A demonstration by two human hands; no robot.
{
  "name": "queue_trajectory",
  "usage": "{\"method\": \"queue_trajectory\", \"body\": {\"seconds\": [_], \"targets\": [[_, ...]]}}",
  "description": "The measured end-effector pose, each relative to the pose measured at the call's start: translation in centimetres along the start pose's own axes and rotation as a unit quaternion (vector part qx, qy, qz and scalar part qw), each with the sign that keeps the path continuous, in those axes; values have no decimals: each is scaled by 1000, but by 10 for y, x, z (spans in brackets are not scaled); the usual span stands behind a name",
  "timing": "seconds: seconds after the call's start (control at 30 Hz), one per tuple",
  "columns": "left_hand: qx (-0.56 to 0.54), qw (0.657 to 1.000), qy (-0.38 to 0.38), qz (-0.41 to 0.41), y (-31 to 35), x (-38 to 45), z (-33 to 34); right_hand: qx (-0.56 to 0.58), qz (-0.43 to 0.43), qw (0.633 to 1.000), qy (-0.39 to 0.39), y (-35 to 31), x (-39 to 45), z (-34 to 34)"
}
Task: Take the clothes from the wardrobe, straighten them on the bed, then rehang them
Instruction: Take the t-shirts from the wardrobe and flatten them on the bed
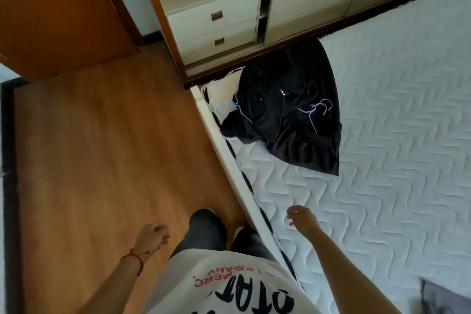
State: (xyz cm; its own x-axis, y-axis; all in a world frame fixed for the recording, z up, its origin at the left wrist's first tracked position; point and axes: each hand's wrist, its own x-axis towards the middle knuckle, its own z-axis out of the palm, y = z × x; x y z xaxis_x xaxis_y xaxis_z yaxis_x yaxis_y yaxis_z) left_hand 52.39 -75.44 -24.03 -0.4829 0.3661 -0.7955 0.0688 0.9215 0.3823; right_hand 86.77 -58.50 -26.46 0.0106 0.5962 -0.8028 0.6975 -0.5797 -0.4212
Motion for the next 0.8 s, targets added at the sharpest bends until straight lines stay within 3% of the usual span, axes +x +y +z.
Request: {"method": "queue_trajectory", "body": {"seconds": [0.2, 0.33, 0.53, 0.67, 0.8], "targets": [[49, 998, -31, 16, 85, 68, -24, 40, -5, 999, 17, -84, 43, 0], [113, 990, -69, 51, 168, 127, -44, 98, 54, 993, 49, -114, 64, 6], [233, 943, -161, 176, 321, 196, -62, 176, 117, 972, 101, -174, 87, 30], [253, 924, -153, 242, 412, 239, -48, 173, 98, 970, 139, -222, 112, 39], [304, 892, -137, 304, 465, 285, -8, 101, 51, 975, 190, -260, 148, 40]]}}
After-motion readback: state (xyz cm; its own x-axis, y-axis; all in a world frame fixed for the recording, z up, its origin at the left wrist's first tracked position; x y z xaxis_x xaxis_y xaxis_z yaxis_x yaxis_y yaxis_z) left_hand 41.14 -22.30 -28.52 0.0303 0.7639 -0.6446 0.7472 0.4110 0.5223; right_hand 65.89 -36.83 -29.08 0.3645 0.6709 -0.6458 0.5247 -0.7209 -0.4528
